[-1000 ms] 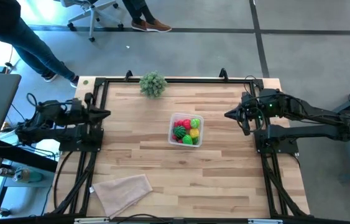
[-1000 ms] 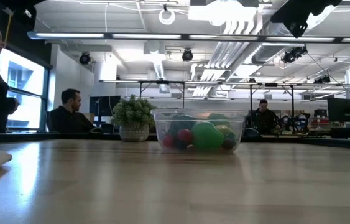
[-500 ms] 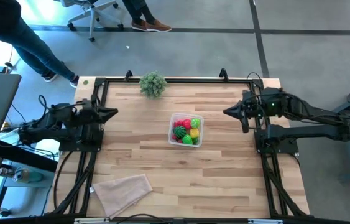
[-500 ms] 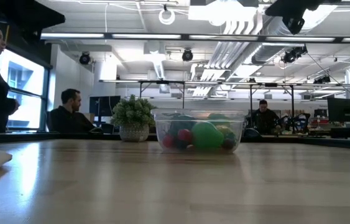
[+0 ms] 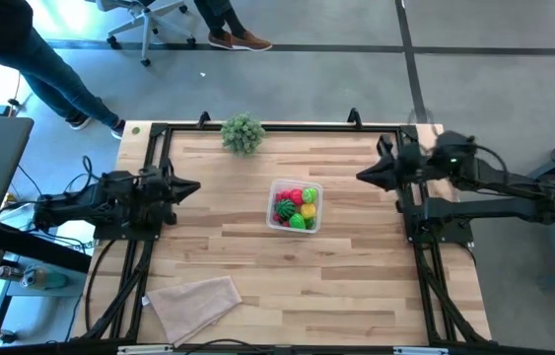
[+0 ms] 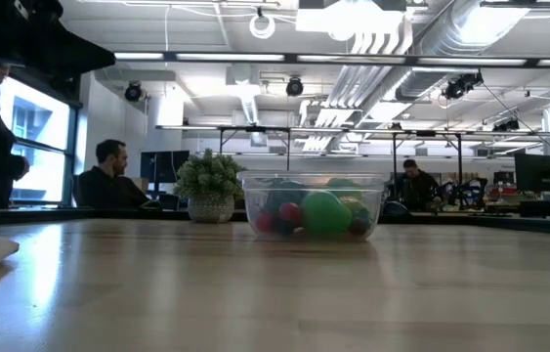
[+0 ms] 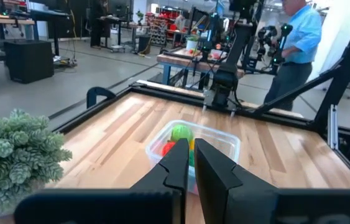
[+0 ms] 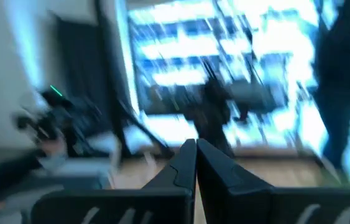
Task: Pick and placing Produce into tupperware
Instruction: Return to Home Position
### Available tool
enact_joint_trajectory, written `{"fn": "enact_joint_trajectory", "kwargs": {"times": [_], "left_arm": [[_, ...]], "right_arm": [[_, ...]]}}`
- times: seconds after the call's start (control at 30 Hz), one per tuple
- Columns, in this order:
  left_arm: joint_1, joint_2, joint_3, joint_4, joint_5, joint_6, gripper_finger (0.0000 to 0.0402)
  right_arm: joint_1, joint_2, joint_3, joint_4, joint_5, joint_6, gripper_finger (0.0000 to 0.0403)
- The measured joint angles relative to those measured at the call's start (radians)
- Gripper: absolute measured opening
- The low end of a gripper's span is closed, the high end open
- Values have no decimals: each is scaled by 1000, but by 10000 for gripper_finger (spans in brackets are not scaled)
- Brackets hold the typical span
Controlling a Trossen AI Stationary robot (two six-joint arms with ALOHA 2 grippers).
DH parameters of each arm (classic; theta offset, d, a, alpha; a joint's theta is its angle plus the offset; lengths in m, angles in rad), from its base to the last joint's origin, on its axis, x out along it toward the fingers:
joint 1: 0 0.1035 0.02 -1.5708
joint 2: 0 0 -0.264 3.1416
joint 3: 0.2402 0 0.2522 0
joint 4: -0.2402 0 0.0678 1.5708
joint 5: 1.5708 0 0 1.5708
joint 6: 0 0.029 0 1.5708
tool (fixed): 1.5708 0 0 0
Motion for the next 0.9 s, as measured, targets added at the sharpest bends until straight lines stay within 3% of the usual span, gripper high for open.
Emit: {"fn": "enact_joint_trajectory", "kwargs": {"times": [0.13,0.33,0.5,0.77,0.9], "left_arm": [[0,0,-12,3,0,-3,17],[0,0,-47,78,5,5,17],[0,0,-70,103,5,12,17],[0,0,-70,98,12,11,17],[0,0,-70,96,12,12,17]], "right_arm": [[0,-20,36,148,-106,8,2],[0,-121,147,40,-113,9,2],[0,-251,143,-36,-112,25,2],[0,-489,-91,-33,-69,56,2],[0,-643,-284,126,11,111,2]]}}
